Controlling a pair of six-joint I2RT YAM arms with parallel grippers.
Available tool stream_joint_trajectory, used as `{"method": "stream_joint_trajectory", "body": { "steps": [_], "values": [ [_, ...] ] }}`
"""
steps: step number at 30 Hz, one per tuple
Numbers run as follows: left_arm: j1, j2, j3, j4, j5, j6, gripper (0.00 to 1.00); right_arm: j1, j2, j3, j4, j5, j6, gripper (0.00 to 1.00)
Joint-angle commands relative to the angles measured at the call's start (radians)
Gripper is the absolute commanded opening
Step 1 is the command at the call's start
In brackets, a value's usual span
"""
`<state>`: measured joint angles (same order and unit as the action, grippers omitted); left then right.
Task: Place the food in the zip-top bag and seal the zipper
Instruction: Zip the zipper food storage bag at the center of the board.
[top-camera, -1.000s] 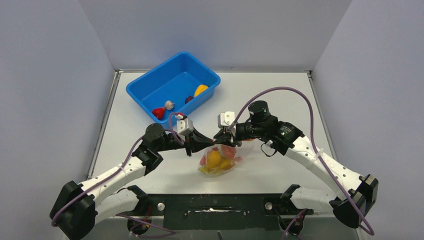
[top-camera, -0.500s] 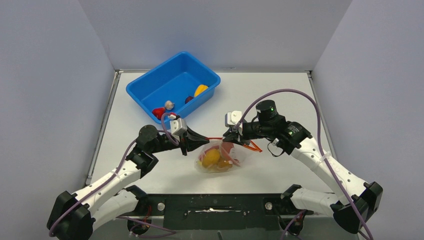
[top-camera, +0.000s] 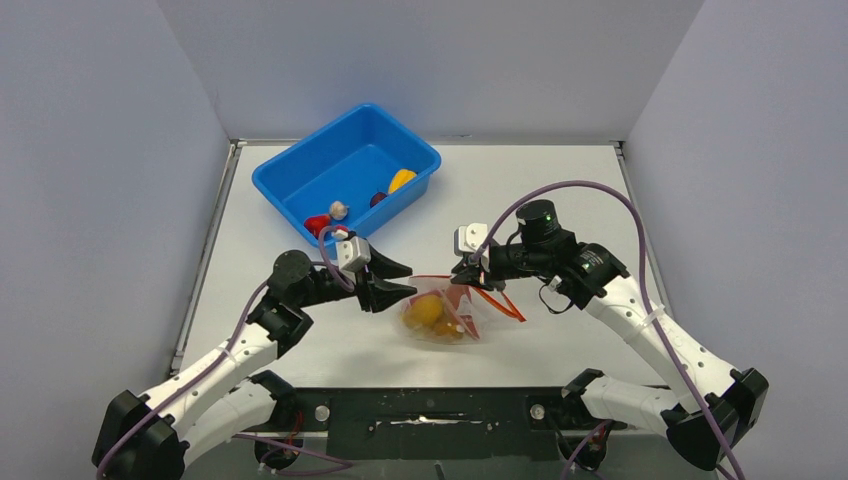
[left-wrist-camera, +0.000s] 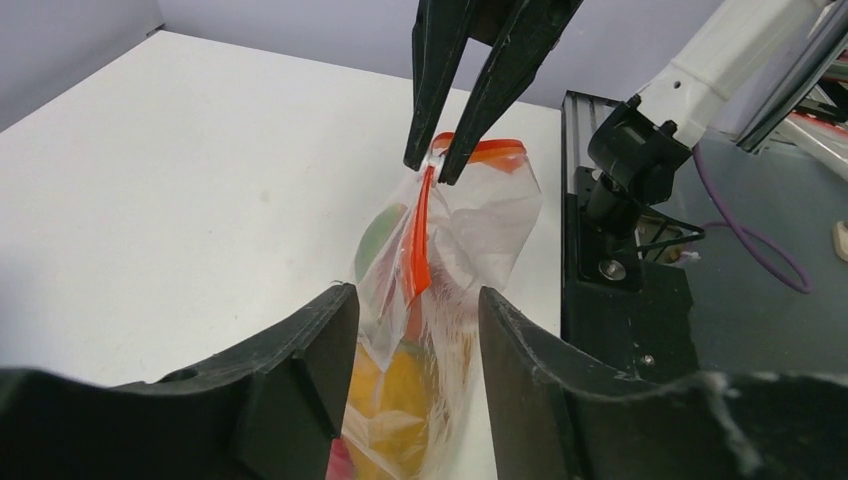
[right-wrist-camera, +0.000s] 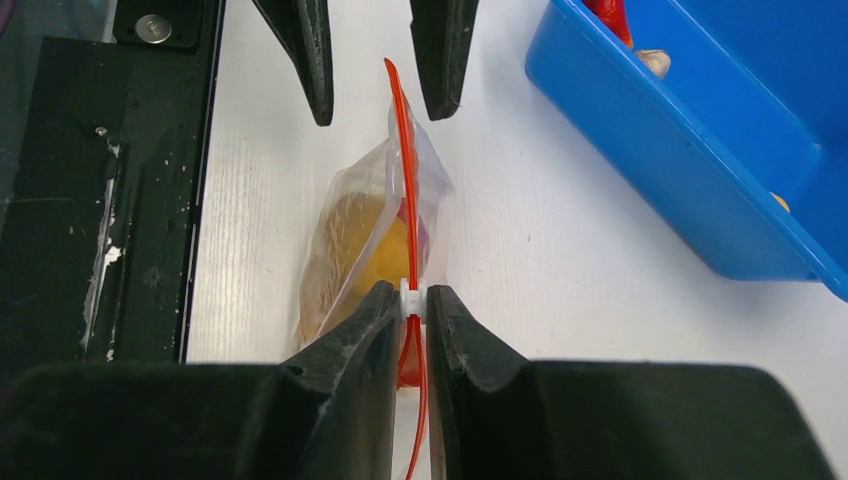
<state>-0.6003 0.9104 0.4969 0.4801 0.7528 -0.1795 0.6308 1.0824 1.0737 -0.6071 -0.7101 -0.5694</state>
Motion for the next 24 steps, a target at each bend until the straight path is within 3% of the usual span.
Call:
{"method": "stream_joint_trajectory", "body": {
  "steps": [1, 8, 14, 16, 22, 24],
  "values": [
    [0.008, 0.021, 0.068, 0.021, 0.059, 0.023, 0.49, -0.003, -0.022, 0.015, 0.07, -0.066, -0.001, 0.0],
    [0.007, 0.055, 0.104, 0.022, 0.055, 0.049, 0.54, -0.002, -0.013, 0.007, 0.092, -0.088, 0.001, 0.0],
    [0.007, 0.093, 0.13, 0.032, 0.083, 0.051, 0.49, 0.006, -0.009, -0.002, 0.118, -0.092, 0.013, 0.0],
    [0.008, 0.101, 0.135, 0.034, 0.09, 0.05, 0.42, 0.006, -0.011, -0.008, 0.129, -0.091, 0.022, 0.0],
    [0.008, 0.1, 0.14, 0.017, 0.103, 0.054, 0.02, 0.006, -0.007, -0.017, 0.135, -0.082, 0.035, 0.0],
    [0.008, 0.085, 0.143, -0.015, 0.096, 0.074, 0.0, 0.005, -0.01, -0.018, 0.128, -0.076, 0.035, 0.0]
  ]
}}
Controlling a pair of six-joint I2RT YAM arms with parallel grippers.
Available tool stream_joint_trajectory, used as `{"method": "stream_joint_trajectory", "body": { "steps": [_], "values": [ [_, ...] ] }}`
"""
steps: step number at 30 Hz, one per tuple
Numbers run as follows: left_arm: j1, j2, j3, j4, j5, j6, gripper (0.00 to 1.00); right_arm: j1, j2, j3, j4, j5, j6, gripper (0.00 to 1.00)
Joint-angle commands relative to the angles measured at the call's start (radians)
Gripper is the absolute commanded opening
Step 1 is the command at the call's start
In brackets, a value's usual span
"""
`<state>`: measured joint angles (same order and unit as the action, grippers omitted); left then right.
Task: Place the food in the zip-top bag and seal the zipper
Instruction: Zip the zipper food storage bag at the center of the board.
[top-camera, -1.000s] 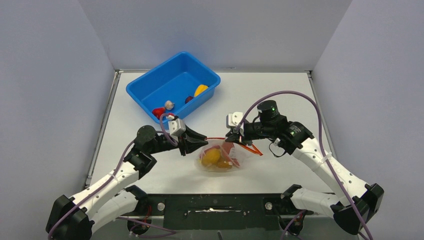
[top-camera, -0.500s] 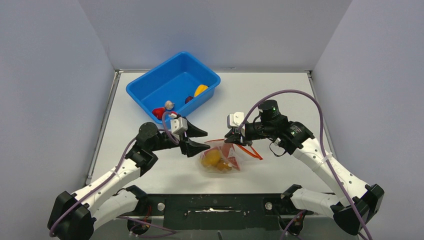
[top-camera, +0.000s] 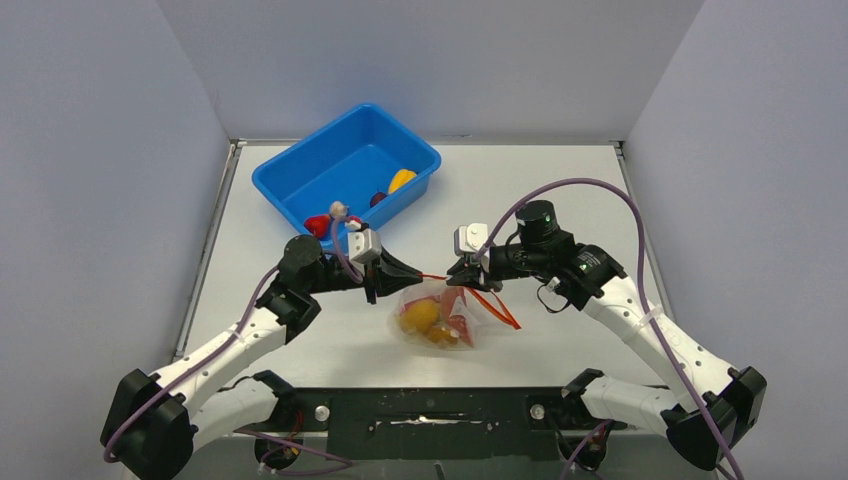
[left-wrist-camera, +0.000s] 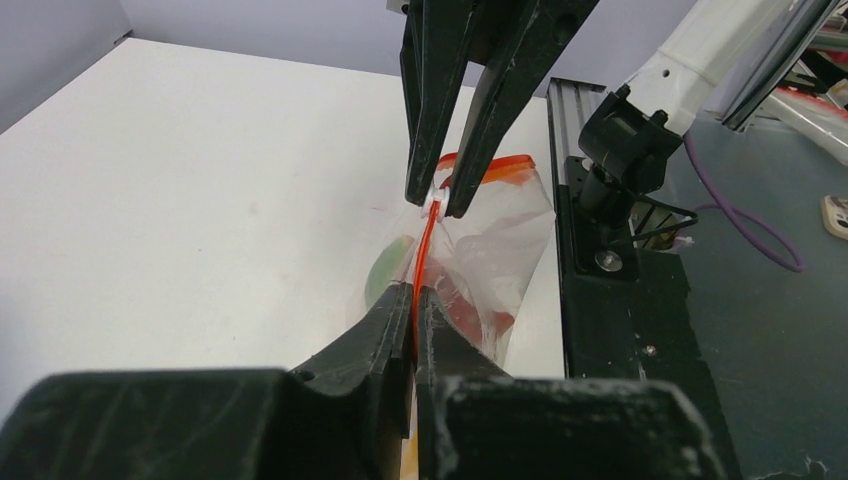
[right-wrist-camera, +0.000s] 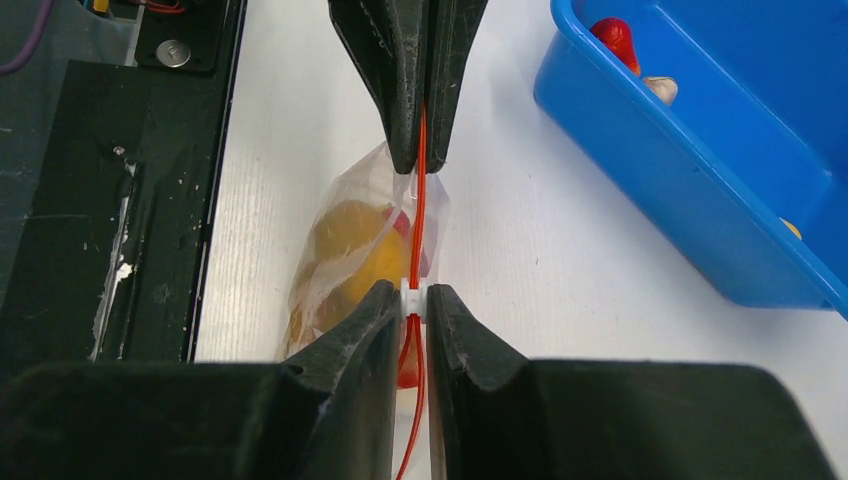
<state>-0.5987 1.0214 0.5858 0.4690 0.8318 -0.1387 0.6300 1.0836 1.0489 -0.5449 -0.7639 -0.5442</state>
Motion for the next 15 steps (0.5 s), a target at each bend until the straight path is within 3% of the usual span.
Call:
{"method": "stream_joint_trajectory", "body": {
  "steps": [1, 9, 15],
  "values": [
    [0.007, -0.036, 0.055, -0.026, 0.009, 0.048, 0.0, 0.005, -0.013, 0.007, 0.06, -0.017, 0.009, 0.0],
    [0.037, -0.113, 0.068, -0.185, -0.052, 0.154, 0.0, -0.005, -0.047, -0.003, -0.009, 0.028, -0.009, 0.0],
    [0.06, -0.143, 0.068, -0.216, -0.089, 0.178, 0.0, -0.015, -0.074, -0.017, -0.059, 0.056, 0.005, 0.0]
  ]
}}
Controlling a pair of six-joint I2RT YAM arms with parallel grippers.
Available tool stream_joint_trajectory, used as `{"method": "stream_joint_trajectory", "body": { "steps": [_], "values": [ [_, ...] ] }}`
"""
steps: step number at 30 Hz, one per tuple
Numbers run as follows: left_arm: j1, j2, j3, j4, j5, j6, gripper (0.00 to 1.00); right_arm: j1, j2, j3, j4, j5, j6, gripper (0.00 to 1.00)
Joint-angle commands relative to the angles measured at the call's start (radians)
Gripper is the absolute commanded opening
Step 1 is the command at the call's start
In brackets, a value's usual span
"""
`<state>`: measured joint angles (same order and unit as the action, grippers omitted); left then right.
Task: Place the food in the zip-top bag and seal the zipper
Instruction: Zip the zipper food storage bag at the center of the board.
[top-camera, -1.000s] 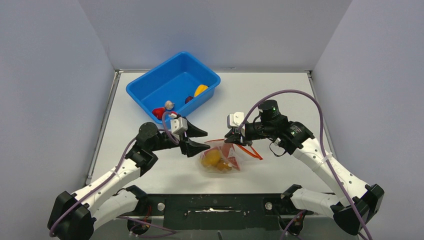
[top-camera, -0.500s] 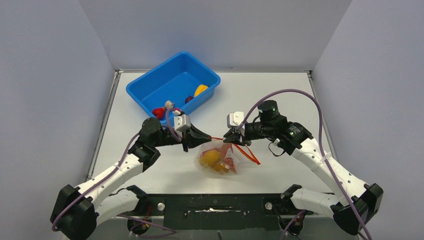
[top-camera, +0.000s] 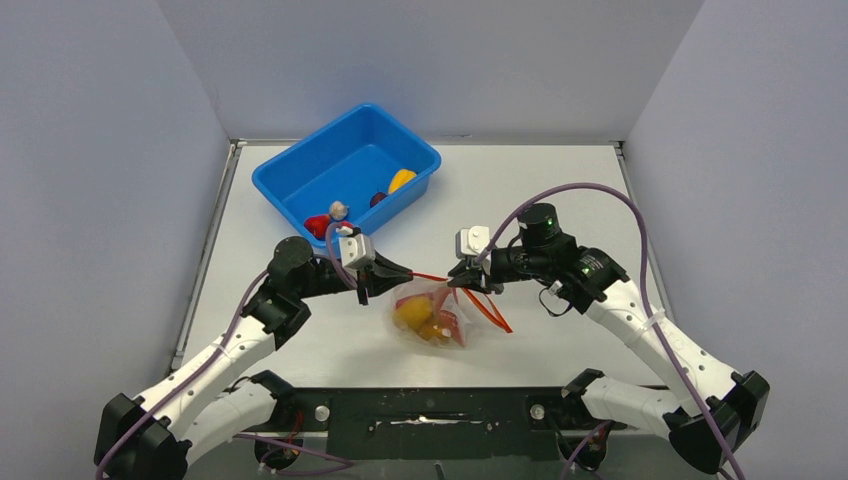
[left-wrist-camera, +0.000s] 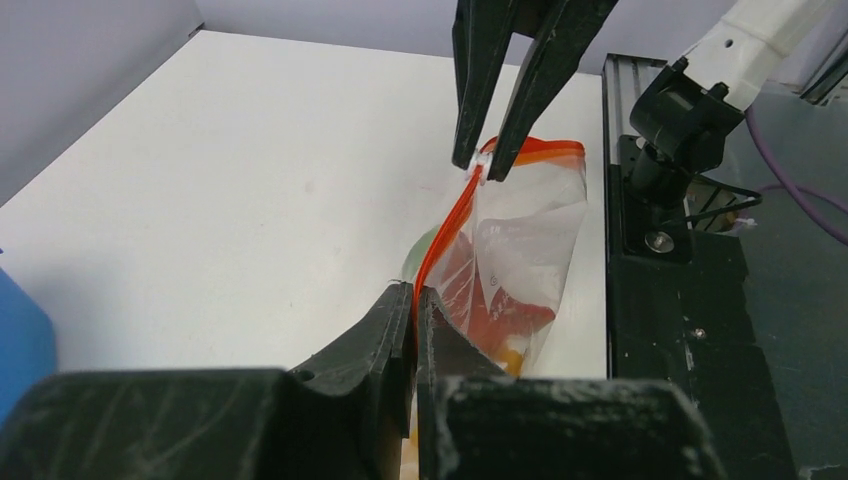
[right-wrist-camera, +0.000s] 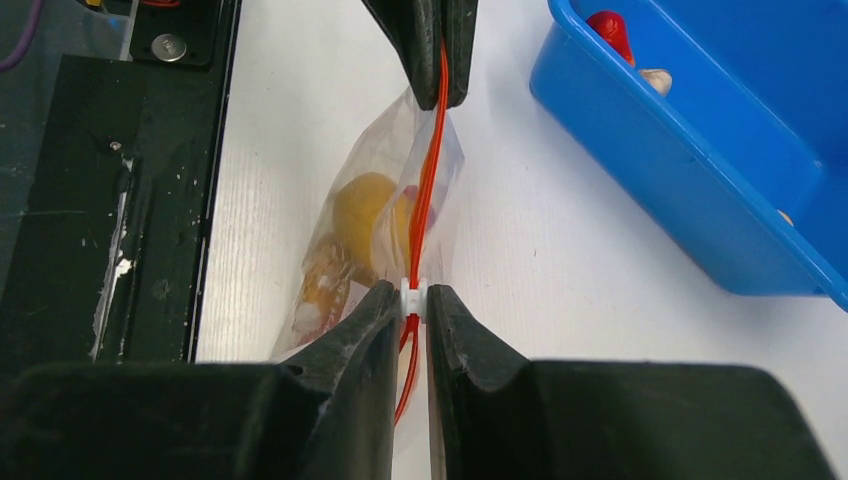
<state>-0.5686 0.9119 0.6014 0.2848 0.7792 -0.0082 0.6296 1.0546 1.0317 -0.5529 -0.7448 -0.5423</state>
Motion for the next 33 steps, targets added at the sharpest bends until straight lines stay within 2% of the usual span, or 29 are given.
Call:
{"method": "stream_joint_trajectory", "body": {
  "steps": [1, 22, 33],
  "values": [
    [0.033, -0.034, 0.052, -0.04, -0.033, 0.051, 0.0, -0.016, -0.05, 0.002, -0.063, 0.038, 0.002, 0.0],
    [0.104, -0.096, 0.105, -0.222, -0.053, 0.175, 0.0, -0.025, -0.16, 0.044, -0.292, 0.192, -0.017, 0.0],
    [0.13, -0.111, 0.106, -0.251, -0.049, 0.186, 0.0, -0.027, -0.207, 0.065, -0.398, 0.253, -0.017, 0.0]
  ]
}}
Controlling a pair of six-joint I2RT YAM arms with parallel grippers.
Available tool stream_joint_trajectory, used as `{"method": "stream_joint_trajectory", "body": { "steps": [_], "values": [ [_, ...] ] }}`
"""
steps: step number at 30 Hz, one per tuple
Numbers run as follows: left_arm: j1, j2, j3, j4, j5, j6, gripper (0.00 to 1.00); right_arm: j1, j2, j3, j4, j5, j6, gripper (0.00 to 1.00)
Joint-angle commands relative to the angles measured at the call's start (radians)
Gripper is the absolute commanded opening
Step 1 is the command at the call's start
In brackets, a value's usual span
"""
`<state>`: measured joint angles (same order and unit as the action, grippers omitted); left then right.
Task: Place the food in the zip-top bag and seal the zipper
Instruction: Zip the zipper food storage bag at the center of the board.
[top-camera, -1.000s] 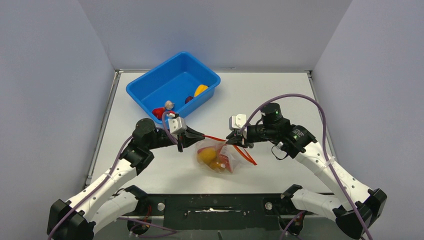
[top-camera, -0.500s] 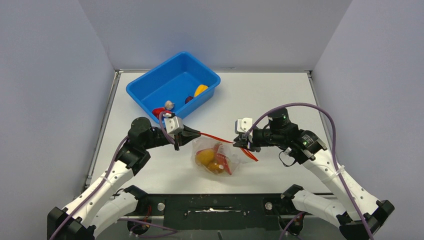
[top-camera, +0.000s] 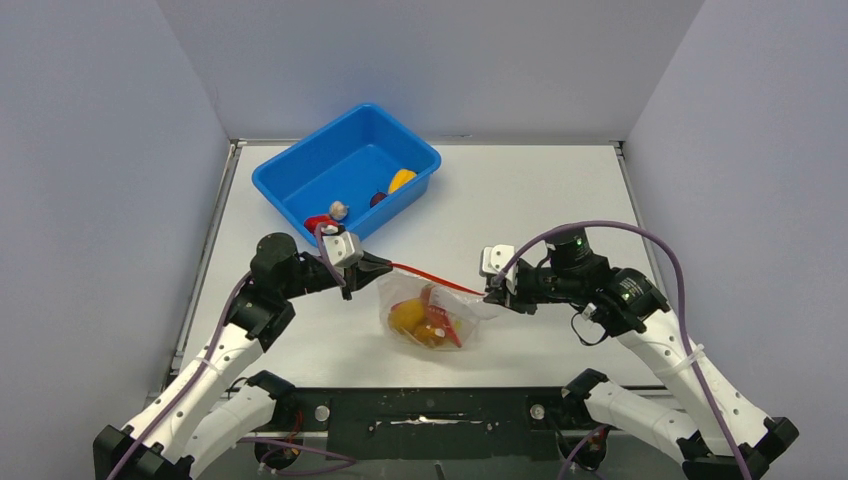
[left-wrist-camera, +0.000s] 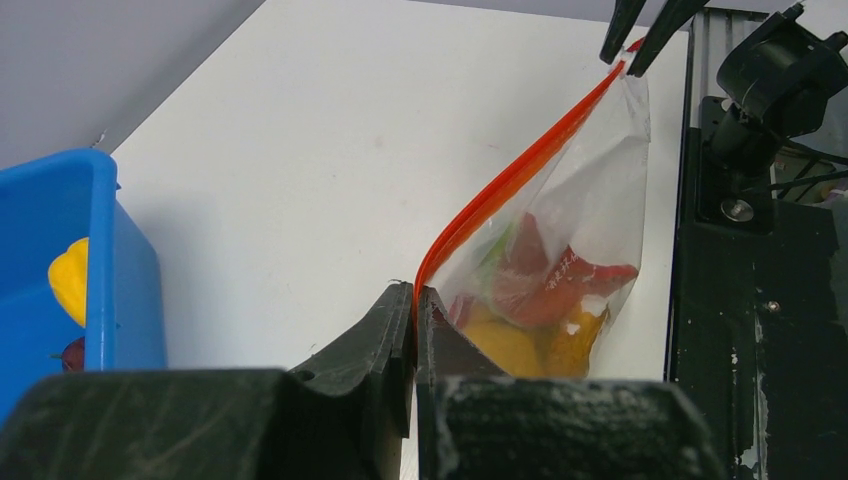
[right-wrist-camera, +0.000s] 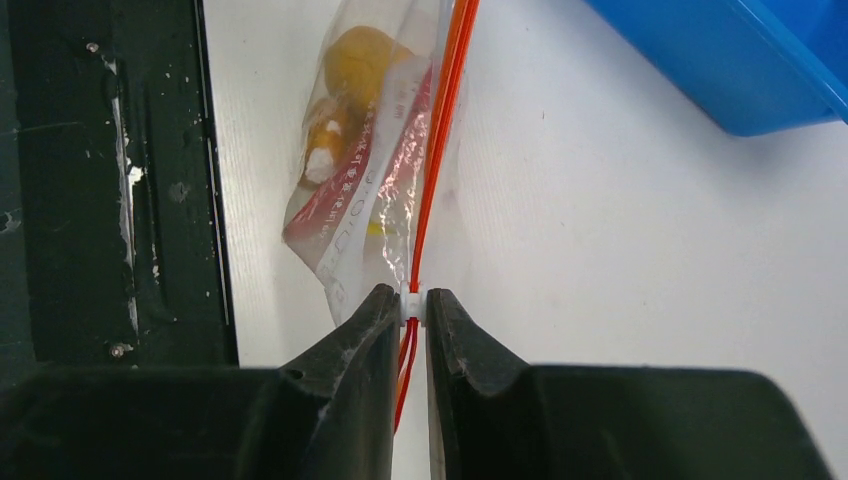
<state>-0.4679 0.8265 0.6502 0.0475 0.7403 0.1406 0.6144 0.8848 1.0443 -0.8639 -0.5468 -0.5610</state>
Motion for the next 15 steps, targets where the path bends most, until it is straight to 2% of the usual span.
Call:
{"method": "stream_joint_trajectory", "body": {
  "steps": [1, 15],
  "values": [
    [0.031, -0.027, 0.058, -0.017, -0.009, 0.04, 0.0, -0.012, -0.041, 0.056, -0.095, 0.063, 0.003, 0.0],
    [0.052, -0.056, 0.056, -0.061, 0.004, 0.048, 0.0, -0.011, -0.076, 0.16, -0.303, 0.245, -0.016, 0.0]
  ]
}}
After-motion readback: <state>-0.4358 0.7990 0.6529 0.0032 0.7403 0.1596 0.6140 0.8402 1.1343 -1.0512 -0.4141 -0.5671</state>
